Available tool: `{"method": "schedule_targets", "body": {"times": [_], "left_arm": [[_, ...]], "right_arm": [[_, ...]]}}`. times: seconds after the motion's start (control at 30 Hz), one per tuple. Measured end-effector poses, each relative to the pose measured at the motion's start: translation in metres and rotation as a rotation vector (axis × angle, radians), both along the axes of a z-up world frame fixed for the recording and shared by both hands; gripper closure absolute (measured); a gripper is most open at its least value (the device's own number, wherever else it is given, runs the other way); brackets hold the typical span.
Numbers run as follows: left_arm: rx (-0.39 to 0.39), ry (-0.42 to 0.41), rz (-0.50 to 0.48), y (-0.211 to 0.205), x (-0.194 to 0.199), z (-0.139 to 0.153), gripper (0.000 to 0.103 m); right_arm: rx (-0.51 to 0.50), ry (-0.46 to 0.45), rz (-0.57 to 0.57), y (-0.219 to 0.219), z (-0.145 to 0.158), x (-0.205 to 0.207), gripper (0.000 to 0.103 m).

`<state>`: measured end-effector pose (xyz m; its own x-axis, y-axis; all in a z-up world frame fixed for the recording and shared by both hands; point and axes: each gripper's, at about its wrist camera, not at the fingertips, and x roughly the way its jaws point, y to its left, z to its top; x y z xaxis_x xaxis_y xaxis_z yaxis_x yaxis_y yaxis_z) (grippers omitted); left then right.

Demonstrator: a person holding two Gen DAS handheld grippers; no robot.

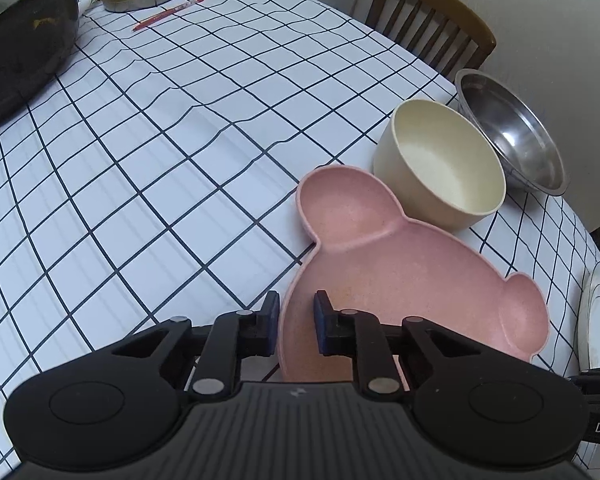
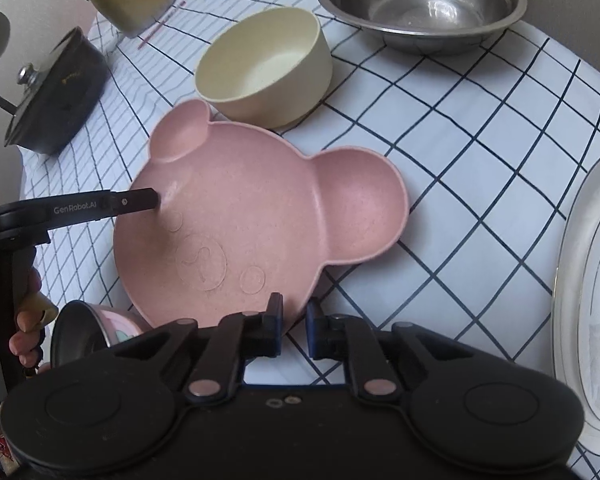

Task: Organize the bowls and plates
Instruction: 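Close both grippers on the rim of the pink bear-shaped plate, then lift the pink plate with both grippers and carry it toward the plate stack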

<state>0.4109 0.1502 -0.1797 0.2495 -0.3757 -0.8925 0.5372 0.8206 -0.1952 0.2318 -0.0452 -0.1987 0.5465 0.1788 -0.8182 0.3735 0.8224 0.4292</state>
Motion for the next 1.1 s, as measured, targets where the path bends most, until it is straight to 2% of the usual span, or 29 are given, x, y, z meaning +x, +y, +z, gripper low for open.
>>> {"method": "schedule_targets", "body": {"times": [0.23,0.43,0.67,1.1], "left_arm": [[0.002,0.015,-0.015,-0.005,-0.004,0.019,0.086],[0.034,-0.020,-0.050,-0.015,-0.019,0.036,0.086],[0.017,-0.062,-0.036,-0.023,-0.034,0.057,0.086],[-0.025,-0.133,-0.017,-0.053,-0.102,0.117,0.086]], "right_arm": [[0.026,-0.016,0.008,-0.009,0.012,-0.009,0.091],[0.040,-0.016,0.015,-0.013,0.022,-0.020,0.091],[0.007,-0.077,0.014,-0.022,0.032,-0.032,0.091],[-0.041,-0.145,0.074,-0.069,0.072,-0.079,0.091]]}}
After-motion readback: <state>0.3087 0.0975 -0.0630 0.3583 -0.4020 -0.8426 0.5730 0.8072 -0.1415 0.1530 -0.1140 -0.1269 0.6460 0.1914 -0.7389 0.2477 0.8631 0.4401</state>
